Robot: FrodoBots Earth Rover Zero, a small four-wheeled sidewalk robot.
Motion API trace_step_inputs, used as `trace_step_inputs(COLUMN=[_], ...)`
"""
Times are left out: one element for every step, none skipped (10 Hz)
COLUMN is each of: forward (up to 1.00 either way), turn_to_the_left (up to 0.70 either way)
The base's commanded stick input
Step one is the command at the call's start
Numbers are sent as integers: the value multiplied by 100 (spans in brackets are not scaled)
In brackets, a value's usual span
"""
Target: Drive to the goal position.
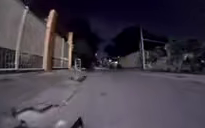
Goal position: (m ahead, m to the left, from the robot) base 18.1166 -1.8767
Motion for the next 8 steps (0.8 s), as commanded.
trace_step_inputs(forward=[70, 70, 70, 70, 70, 70, 70, 70], turn_to_the_left=[0, 0, 0, 0, 0, 0, 0, 0])
